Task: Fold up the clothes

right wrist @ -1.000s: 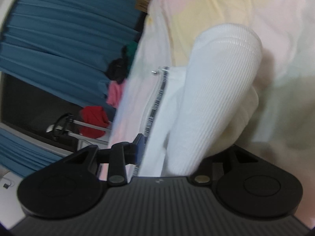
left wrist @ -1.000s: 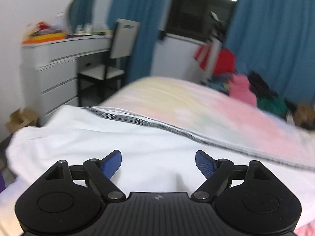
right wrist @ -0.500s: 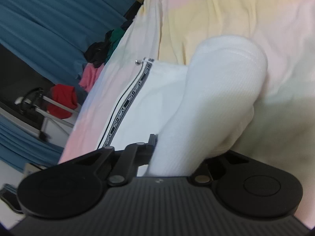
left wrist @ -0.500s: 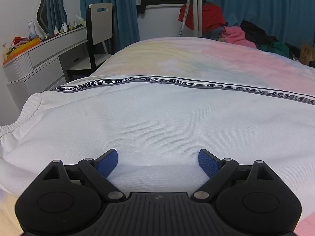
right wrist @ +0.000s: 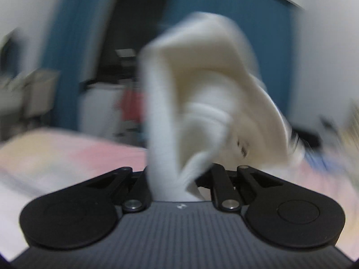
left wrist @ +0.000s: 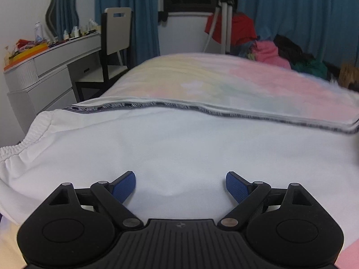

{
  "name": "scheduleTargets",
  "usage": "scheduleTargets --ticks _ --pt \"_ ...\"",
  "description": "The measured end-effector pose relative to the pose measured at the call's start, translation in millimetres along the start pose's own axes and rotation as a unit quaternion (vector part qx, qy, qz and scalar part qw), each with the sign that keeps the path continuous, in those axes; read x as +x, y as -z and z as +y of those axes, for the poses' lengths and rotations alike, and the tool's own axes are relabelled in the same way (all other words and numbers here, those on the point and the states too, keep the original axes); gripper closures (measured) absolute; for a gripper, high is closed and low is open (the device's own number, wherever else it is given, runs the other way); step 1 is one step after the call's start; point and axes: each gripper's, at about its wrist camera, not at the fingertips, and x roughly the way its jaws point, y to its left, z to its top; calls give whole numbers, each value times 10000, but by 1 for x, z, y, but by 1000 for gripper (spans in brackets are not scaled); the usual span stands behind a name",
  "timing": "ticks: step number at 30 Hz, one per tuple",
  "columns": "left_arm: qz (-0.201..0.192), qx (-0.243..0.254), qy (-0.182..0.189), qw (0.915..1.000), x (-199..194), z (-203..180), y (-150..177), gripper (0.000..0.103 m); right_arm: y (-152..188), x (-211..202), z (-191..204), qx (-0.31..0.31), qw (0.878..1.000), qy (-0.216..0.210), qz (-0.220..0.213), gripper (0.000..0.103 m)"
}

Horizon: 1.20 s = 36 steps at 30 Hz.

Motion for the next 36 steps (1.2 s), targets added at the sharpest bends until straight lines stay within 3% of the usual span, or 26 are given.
scheduleTargets --ticks 4,8,14,21,27,30,32,34,36 --pt "-206 -373 -34 9991 -14 14 -6 14 36 -13 88 -1341 9850 -1027 354 91" --pt "-287 -512 42 9983 -21 21 -8 14 84 -15 133 -2372 9561 -1489 864 91" --pt "-330 -550 219 9977 -19 22 -8 14 80 -23 119 -2387 9560 -1506 803 91" --pt "-389 -454 455 9972 -17 19 -7 14 78 -41 136 -2775 9390 -1827 884 91" --pt "-459 -299 691 9961 -21 14 -4 14 59 -40 132 -2167 9477 -1939 1319 85" --pt "-443 -314 751 9957 -23 14 -3 14 47 -48 115 -1560 9453 -2330 1667 73" --pt "-437 -302 748 9958 -25 14 -2 14 38 -58 101 -926 9399 -2717 1849 51" --pt "-439 -286 732 9959 -27 13 -1 14 29 -72 87 -358 9322 -3055 1907 45" --pt "-415 -286 769 9958 -30 13 -1 14 20 -85 76 56 9277 -3267 1806 44"
